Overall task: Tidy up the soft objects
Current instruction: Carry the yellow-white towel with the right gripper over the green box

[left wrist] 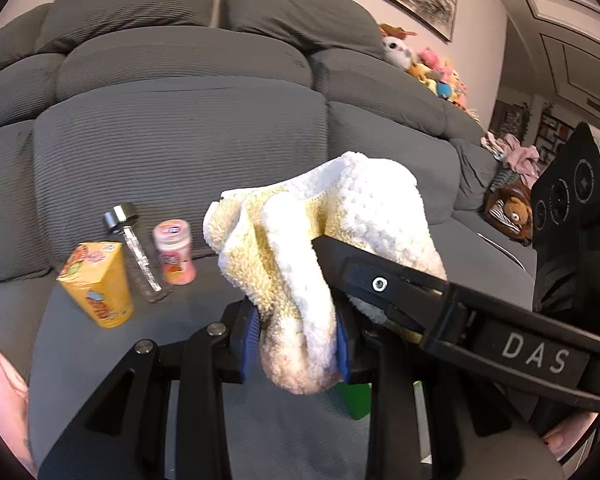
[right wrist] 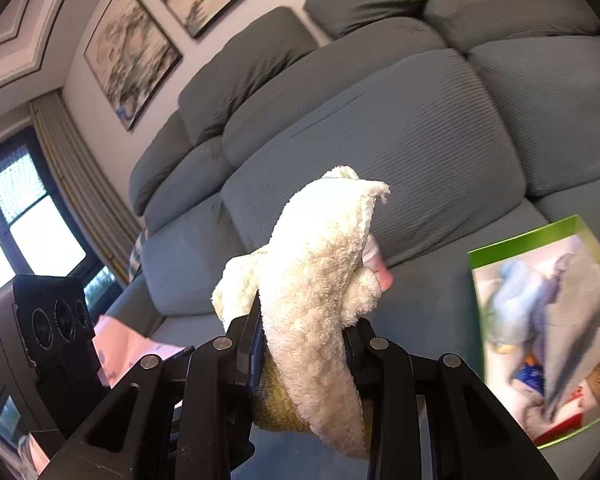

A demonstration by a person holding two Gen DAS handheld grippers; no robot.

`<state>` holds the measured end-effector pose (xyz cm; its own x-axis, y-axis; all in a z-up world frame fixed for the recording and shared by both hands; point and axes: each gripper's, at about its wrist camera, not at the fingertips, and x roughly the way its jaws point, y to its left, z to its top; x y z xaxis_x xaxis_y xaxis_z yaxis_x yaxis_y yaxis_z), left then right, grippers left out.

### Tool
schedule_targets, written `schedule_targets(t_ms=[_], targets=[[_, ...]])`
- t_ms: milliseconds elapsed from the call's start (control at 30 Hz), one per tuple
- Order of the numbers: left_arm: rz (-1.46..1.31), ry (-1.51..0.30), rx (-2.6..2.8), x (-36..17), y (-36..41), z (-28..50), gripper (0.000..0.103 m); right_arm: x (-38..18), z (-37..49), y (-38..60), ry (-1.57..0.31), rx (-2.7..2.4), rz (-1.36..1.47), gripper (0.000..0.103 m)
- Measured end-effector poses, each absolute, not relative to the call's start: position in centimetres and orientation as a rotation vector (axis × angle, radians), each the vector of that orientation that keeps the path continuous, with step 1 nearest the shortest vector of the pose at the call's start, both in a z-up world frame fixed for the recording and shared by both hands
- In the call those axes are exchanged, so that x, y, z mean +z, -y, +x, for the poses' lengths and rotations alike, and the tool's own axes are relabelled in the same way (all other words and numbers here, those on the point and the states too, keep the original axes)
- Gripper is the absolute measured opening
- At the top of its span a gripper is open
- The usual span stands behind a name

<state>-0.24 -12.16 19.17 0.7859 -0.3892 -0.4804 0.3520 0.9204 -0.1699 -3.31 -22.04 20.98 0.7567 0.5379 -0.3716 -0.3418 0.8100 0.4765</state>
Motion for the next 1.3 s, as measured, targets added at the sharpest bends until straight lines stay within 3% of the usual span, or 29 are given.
schedule_targets(t_ms=[700,1300], targets=[[-0.066,-0.657,-0.59,16.0,22.2,3.4,0.027,18.2,-3.3,32.2,-0.519,0.227,0.508,0.033],[-0.076,-0.857,-0.618,10.7,26.4,7.8,0.028,12.6,0.4,37.3,-0.685,0.045,0.61,0.033]])
